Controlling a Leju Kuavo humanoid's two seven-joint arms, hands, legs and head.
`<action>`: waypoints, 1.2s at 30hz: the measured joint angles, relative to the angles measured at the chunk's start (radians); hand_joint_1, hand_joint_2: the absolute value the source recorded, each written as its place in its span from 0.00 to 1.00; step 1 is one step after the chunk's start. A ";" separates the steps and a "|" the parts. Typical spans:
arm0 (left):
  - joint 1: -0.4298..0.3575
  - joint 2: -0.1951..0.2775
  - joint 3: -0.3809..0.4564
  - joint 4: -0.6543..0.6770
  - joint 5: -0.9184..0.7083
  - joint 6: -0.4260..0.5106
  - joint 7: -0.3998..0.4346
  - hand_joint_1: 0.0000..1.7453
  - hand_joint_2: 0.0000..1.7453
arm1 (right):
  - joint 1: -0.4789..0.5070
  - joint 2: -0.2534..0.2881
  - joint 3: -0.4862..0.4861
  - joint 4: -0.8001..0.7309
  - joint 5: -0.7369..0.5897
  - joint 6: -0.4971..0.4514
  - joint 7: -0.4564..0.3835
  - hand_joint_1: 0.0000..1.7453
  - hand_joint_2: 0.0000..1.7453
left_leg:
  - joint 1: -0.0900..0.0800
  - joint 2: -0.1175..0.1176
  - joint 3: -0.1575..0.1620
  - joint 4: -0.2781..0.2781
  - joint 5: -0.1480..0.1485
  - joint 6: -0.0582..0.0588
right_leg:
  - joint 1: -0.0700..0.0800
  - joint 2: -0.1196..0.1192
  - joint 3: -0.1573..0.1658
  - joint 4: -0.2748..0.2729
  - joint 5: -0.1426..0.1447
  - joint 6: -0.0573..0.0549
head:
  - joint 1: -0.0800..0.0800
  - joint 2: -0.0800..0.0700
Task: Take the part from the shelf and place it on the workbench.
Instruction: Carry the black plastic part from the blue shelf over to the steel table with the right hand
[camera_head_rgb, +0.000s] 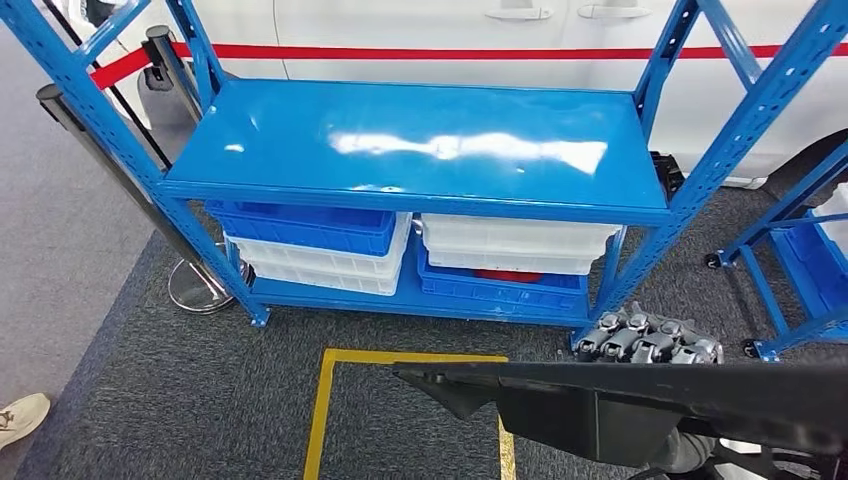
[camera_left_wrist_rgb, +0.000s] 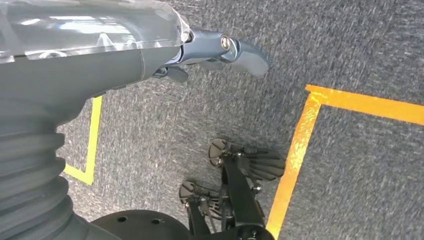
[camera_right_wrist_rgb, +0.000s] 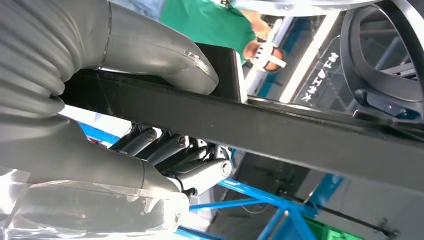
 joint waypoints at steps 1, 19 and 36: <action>0.002 0.001 0.000 0.000 -0.001 0.000 0.000 0.00 1.00 | -0.001 0.001 0.001 0.001 0.000 -0.004 0.000 0.89 1.00 | 0.002 -0.001 -0.008 0.015 -0.024 -0.006 | 0.000 -0.002 -0.011 -0.001 0.011 -0.010 | 0.000 0.000; -0.006 0.020 -0.001 -0.003 -0.019 -0.003 0.000 0.00 1.00 | -0.005 0.015 0.054 -0.034 0.074 -0.117 0.000 0.89 1.00 | -0.006 0.006 0.198 -0.095 -0.104 0.047 | 0.009 -0.001 -0.203 0.139 0.035 0.020 | -0.001 0.000; -0.007 0.028 0.000 -0.004 -0.006 0.011 0.011 0.00 1.00 | -0.040 -0.012 0.140 -0.036 0.191 -0.250 0.001 0.89 1.00 | 0.006 -0.018 -0.022 0.240 -0.213 -0.024 | -0.005 -0.018 -0.067 0.000 0.057 -0.013 | -0.008 0.000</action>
